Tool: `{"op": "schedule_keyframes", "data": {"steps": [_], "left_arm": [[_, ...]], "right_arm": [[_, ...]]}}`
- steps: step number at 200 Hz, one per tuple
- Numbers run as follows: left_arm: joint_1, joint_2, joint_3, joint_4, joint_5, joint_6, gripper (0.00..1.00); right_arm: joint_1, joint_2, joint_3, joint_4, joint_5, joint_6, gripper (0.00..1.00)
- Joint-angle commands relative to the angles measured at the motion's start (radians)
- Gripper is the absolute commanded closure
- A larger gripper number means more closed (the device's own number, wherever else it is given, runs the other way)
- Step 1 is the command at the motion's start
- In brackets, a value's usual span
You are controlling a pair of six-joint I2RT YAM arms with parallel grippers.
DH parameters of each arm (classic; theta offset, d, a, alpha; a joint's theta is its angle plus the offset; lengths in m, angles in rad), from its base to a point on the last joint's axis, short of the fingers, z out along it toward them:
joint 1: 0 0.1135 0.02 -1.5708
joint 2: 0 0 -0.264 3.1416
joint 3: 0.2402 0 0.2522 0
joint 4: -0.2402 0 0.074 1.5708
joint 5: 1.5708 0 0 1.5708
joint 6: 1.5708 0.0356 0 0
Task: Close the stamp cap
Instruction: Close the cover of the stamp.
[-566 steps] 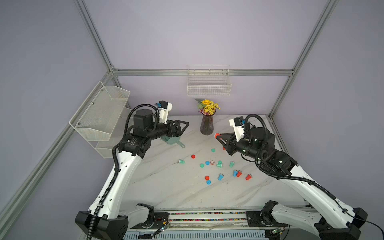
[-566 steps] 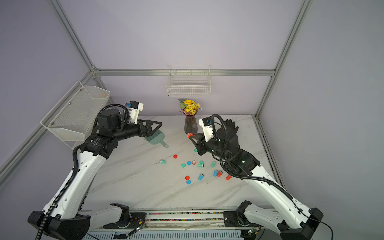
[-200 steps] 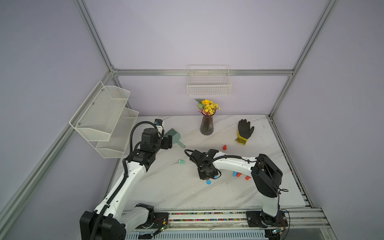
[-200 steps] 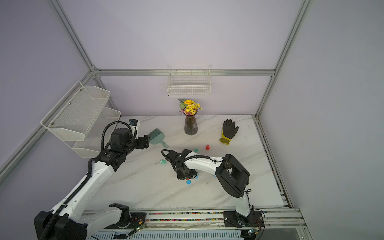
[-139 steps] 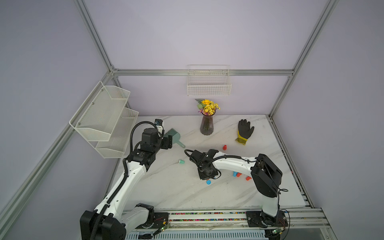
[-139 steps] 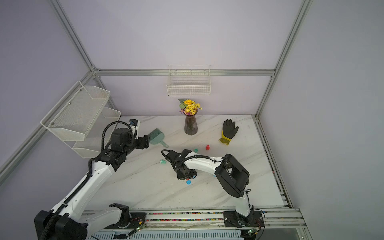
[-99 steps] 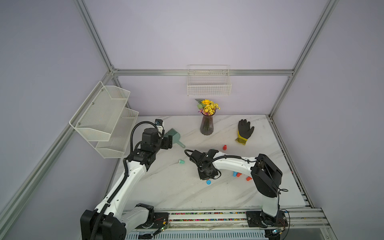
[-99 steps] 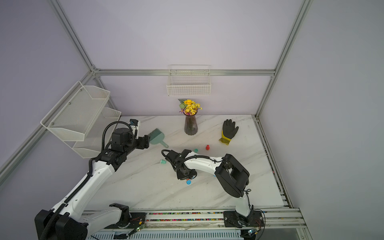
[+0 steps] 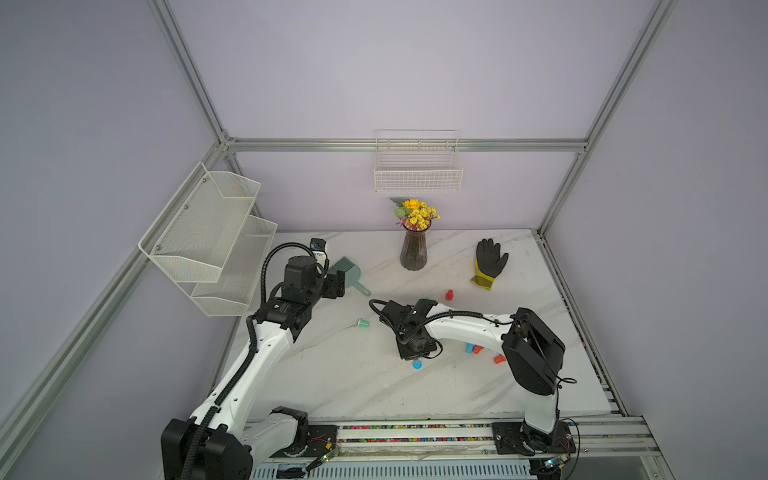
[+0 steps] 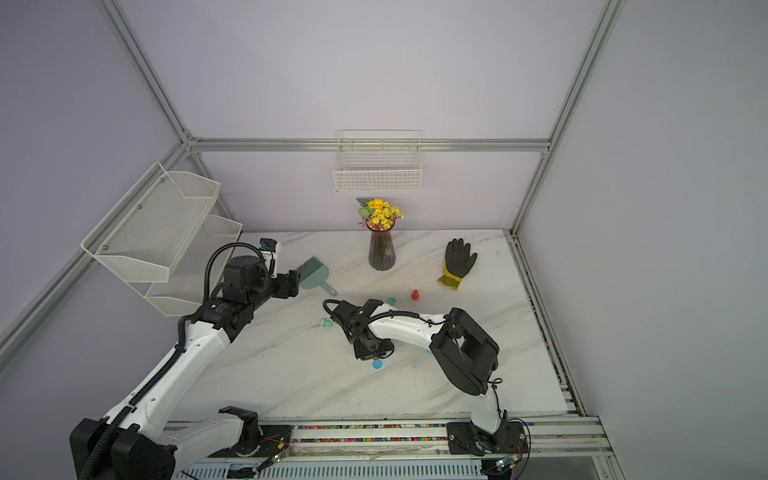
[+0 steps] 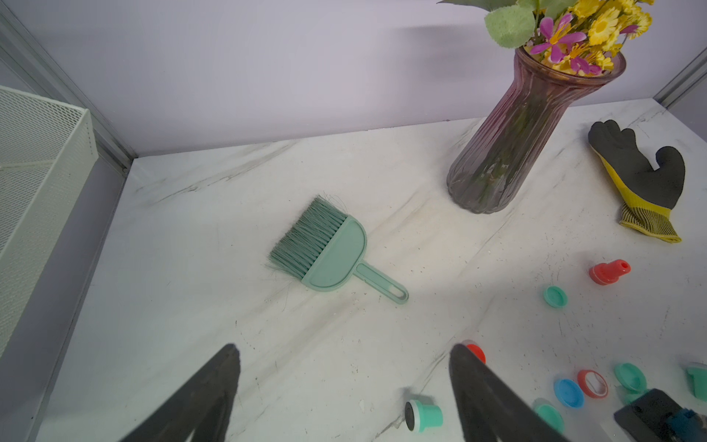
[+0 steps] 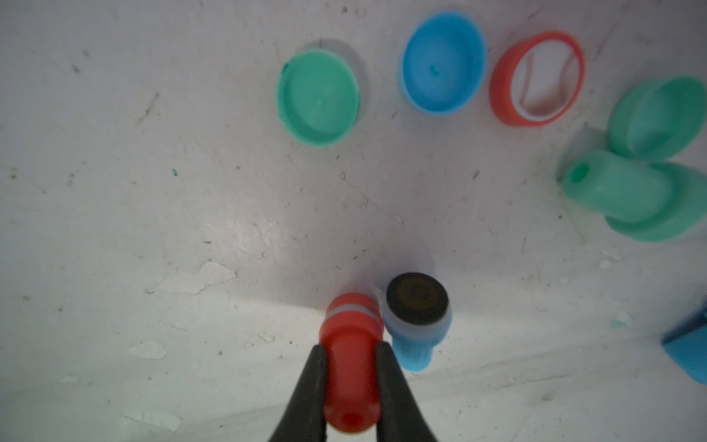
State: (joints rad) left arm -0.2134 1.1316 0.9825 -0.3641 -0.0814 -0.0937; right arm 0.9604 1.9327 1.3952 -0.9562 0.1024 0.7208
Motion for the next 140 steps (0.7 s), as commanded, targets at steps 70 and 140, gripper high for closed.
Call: {"op": "schedule_keyframes", "data": {"steps": [70,140], "left_arm": [[0.004,-0.001,0.014,0.016,0.000,-0.009,0.15],[0.005,0.000,0.014,0.014,0.000,-0.009,0.15]], "right_arm": [[0.006,-0.053,-0.030,0.009,0.015,0.030,0.98],[0.006,-0.043,-0.049,0.024,0.002,0.030,0.98]]}}
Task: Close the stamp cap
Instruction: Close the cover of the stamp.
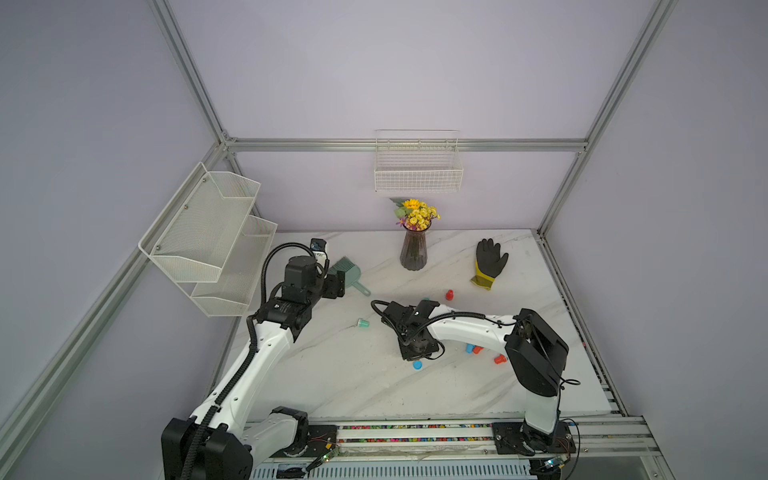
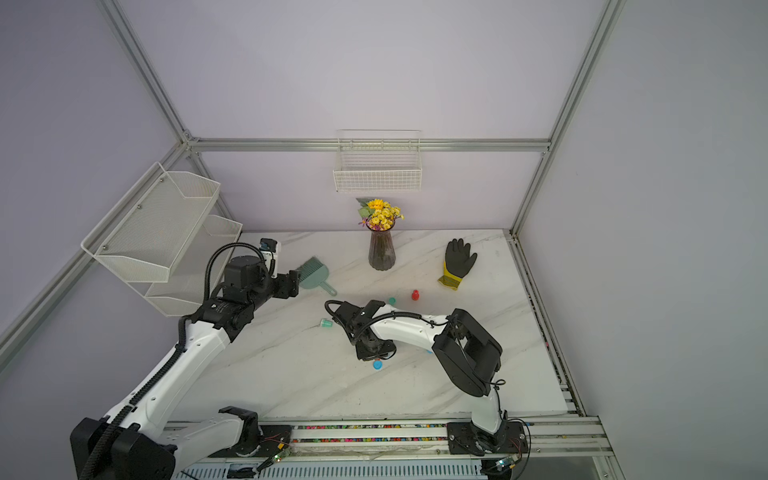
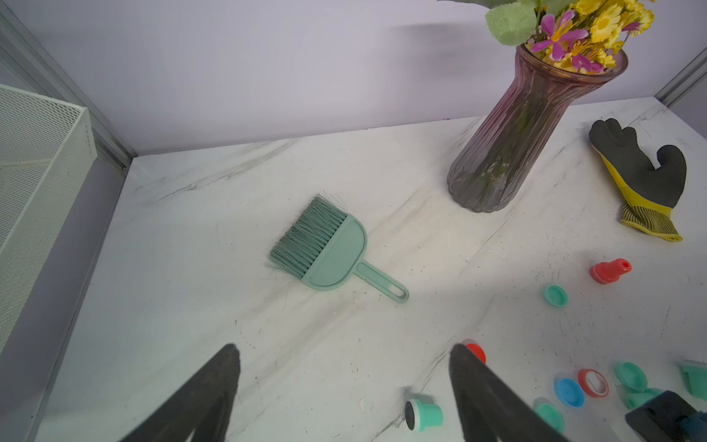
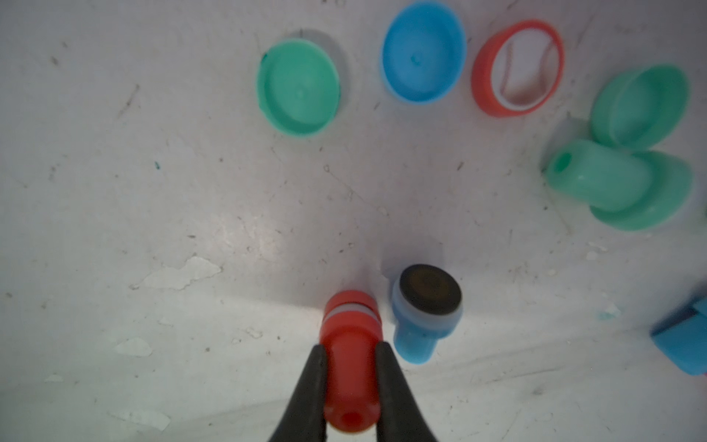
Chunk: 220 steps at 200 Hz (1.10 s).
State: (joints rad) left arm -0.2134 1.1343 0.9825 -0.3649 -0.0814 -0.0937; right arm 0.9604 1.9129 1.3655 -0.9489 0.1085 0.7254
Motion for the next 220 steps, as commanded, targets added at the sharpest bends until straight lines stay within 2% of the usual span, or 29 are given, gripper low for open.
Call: {"op": "schedule_keyframes", "data": {"steps": [1,50,100,135,166,220], "left_arm": [[0.005,-0.002,0.013,0.015,0.000,-0.009,0.15],[0.005,-0.001,0.013,0.014,0.000,-0.009,0.15],[0.004,-0.001,0.015,0.012,-0.004,-0.008,0.15],[0.004,-0.002,0.013,0.012,-0.008,-0.006,0.15],[0.005,-0.001,0.015,0.011,-0.010,-0.006,0.15],[0.005,-0.002,0.016,0.007,-0.018,-0.001,0.15]], "right_arm": [[0.006,-0.023,-0.020,0.017,-0.004,0.026,0.98],[0.006,-0.009,-0.038,0.033,-0.025,0.024,0.98],[0.006,0.035,-0.057,0.087,-0.137,0.007,0.98],[0.004,0.099,-0.069,0.066,-0.198,0.008,0.98],[0.003,0.175,-0.074,0.001,-0.188,-0.028,0.99],[0.004,0.294,-0.111,0.034,-0.237,-0.077,1.00]]}}
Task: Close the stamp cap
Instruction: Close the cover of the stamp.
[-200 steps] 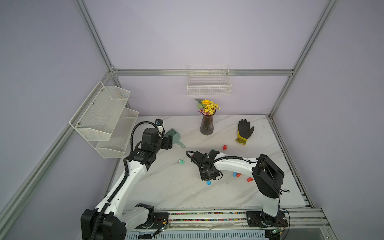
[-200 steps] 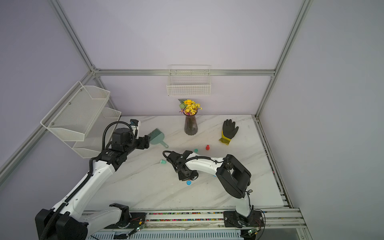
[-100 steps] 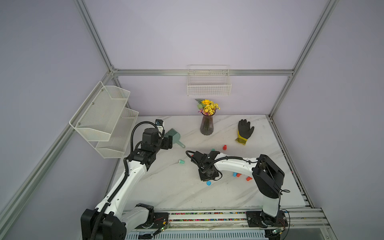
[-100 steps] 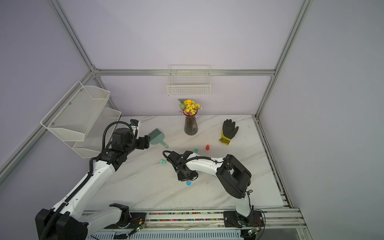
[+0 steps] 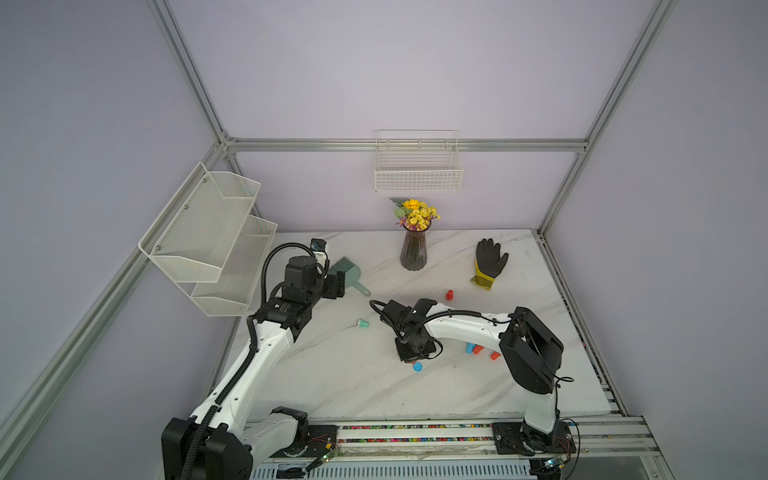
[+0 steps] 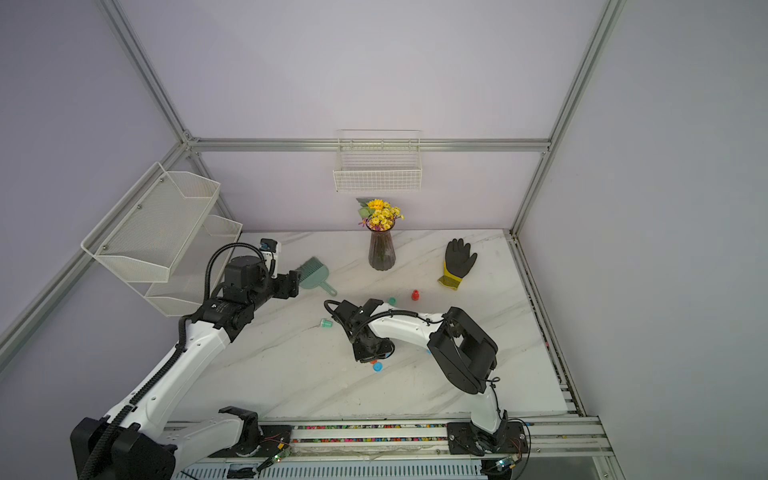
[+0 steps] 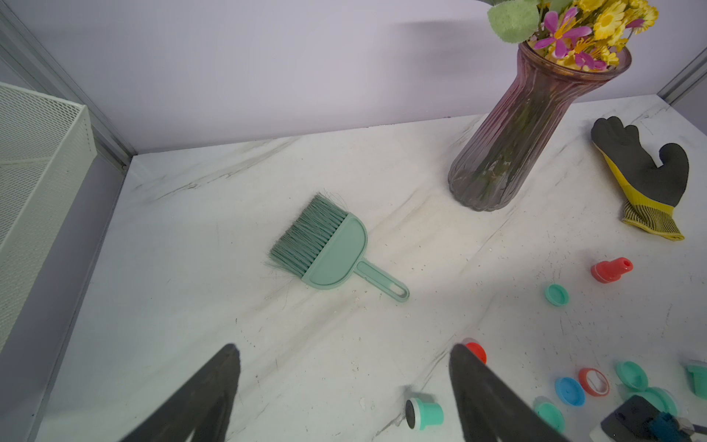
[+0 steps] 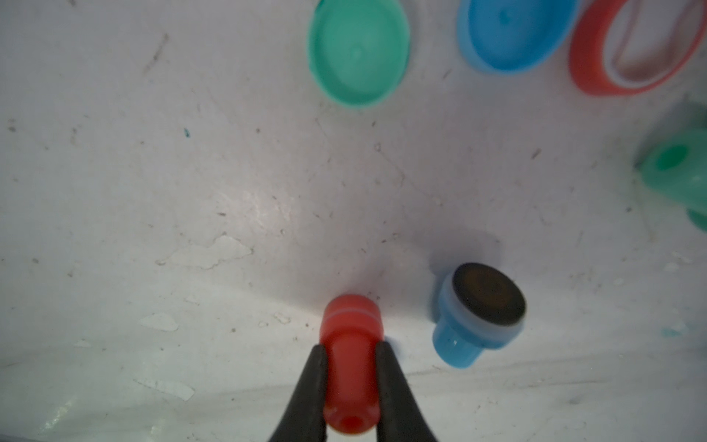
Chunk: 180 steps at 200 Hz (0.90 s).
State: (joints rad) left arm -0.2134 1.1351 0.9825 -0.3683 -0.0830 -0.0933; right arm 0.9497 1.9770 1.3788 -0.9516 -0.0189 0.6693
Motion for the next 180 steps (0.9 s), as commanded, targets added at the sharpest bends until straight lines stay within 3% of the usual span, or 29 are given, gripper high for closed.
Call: {"op": "schedule_keyframes", "data": {"steps": [1,73,180], "left_arm": [[0.005,-0.003,0.016,0.010,-0.017,-0.003,0.15],[0.004,0.006,0.022,0.004,-0.014,-0.002,0.15],[0.005,-0.008,0.018,0.008,-0.029,0.003,0.15]], "right_arm": [[0.015,0.232,-0.127,0.039,-0.112,-0.021,1.00],[0.014,0.338,-0.128,0.050,-0.092,-0.041,1.00],[-0.053,-0.047,0.209,-0.137,0.017,-0.055,0.99]]}}
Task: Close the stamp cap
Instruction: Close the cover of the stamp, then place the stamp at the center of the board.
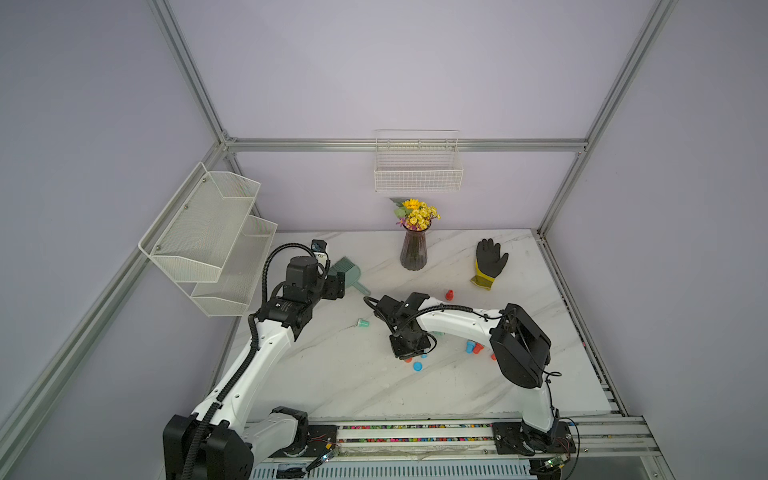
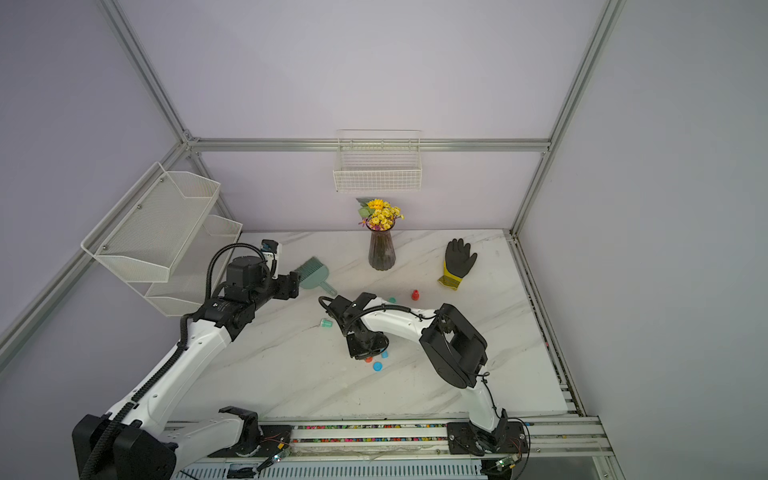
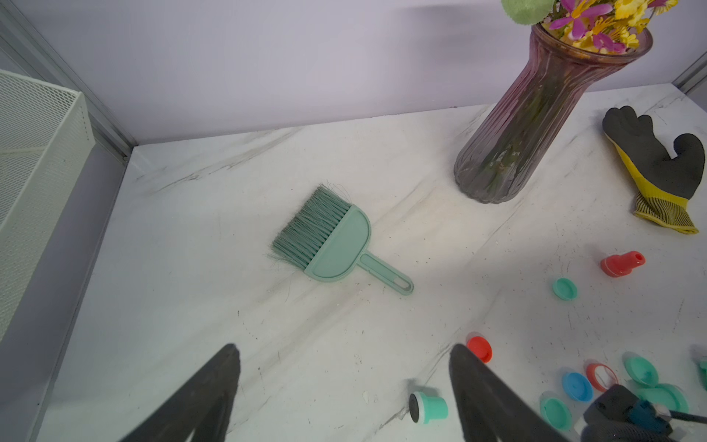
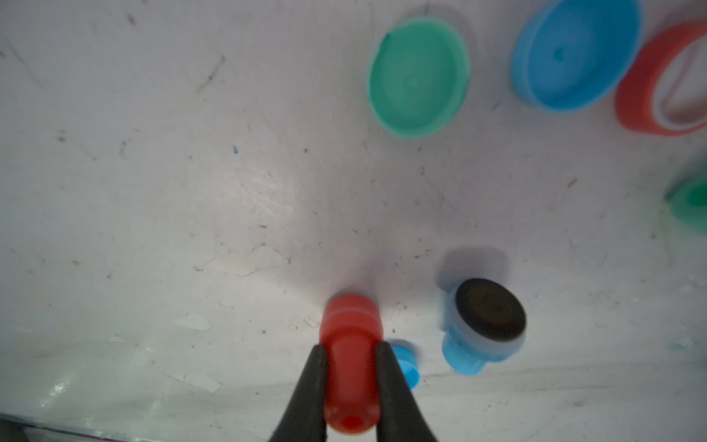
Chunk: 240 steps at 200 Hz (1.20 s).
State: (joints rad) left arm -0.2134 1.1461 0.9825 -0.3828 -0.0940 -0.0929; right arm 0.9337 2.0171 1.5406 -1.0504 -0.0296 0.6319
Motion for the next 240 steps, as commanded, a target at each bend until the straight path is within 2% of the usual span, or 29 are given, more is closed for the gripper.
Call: {"op": "schedule_keyframes", "data": {"steps": [1,40,77,117,146,195,240], "left_arm": [[0.005,-0.018,0.018,0.022,-0.018,0.002,0.15],[0.005,-0.011,0.020,0.022,-0.011,0.002,0.15],[0.005,-0.005,0.019,0.021,-0.009,0.001,0.15],[0.005,0.003,0.019,0.019,-0.010,0.002,0.15],[0.004,0.004,0.019,0.018,-0.017,0.003,0.15],[0.005,0.015,0.022,0.016,-0.010,0.004,0.15],[0.004,0.018,0.025,0.012,-0.009,0.004,0.15]], "right_arm": [[-0.039,-0.091,0.048,-0.039,0.027,-0.019,0.99],[-0.166,-0.223,0.035,-0.054,-0.017,-0.077,0.98],[-0.348,-0.245,0.001,-0.093,-0.011,-0.196,0.97],[-0.570,-0.170,0.011,-0.106,0.022,-0.325,0.96],[-0.684,-0.071,0.048,-0.101,0.032,-0.382,0.94],[-0.697,0.118,0.252,-0.125,0.080,-0.375,0.91],[-0.697,0.226,0.388,-0.166,0.055,-0.377,0.89]]}}
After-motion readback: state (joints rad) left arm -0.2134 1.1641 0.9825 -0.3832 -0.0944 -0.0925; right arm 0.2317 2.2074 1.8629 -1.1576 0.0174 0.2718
